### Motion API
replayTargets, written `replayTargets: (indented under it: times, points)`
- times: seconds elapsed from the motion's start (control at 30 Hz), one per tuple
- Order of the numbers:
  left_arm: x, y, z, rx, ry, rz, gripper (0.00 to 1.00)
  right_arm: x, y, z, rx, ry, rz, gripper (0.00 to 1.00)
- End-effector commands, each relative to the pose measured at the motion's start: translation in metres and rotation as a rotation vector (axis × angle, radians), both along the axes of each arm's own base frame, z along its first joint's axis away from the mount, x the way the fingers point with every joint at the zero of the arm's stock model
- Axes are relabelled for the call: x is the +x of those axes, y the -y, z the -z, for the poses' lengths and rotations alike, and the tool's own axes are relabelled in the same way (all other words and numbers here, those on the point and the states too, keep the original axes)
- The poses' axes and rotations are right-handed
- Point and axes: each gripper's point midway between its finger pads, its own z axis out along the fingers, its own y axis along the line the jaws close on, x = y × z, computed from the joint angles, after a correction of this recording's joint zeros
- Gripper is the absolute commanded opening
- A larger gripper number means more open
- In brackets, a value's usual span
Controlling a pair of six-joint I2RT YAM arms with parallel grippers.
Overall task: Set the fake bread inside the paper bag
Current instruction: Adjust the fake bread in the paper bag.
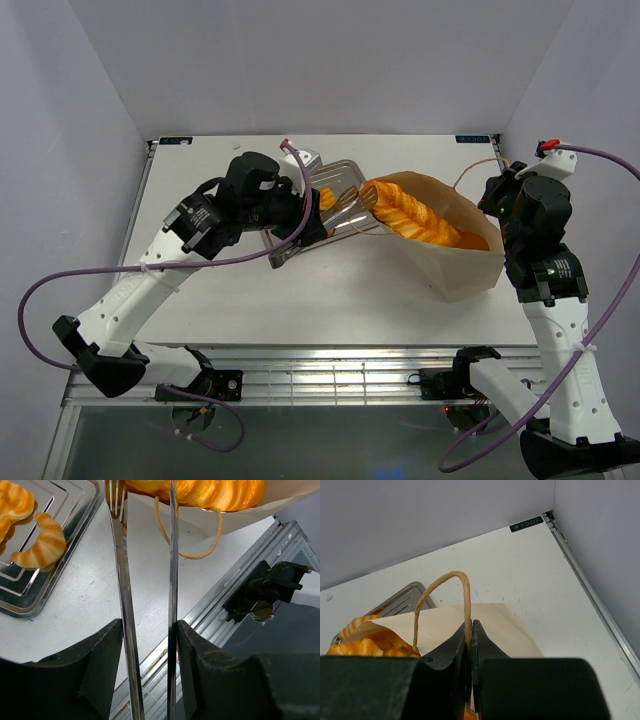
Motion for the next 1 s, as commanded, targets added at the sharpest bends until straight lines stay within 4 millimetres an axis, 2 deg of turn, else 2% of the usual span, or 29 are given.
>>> replayTargets:
  times: [0.0, 0.23, 0.4, 0.57, 0.97]
  points:
    - [0.004, 0.006, -0.009, -0.031, 0.031, 0.016, 0.56, -0.001, 0.003, -0.029, 0.004, 0.076, 0.013, 0.08]
    - [0.006, -0.010, -0.014, -0.022, 0.058, -0.058, 0.52, 0.000, 0.004, -0.027, 0.002, 0.072, 0.016, 0.08]
    - [0.000, -0.022, -0.028, -0.034, 0.084, -0.084, 0.53, 0.000, 0.003, -0.025, 0.008, 0.068, 0.010, 0.08]
    - [-0.002, -0.021, -0.028, -0.034, 0.080, -0.074, 0.54, 0.000, 0.002, -0.023, 0.011, 0.066, 0.009, 0.08]
    - [0.007, -0.016, -0.012, -0.010, 0.068, -0.081, 0.54, 0.000, 0.003, -0.022, 0.009, 0.065, 0.010, 0.08]
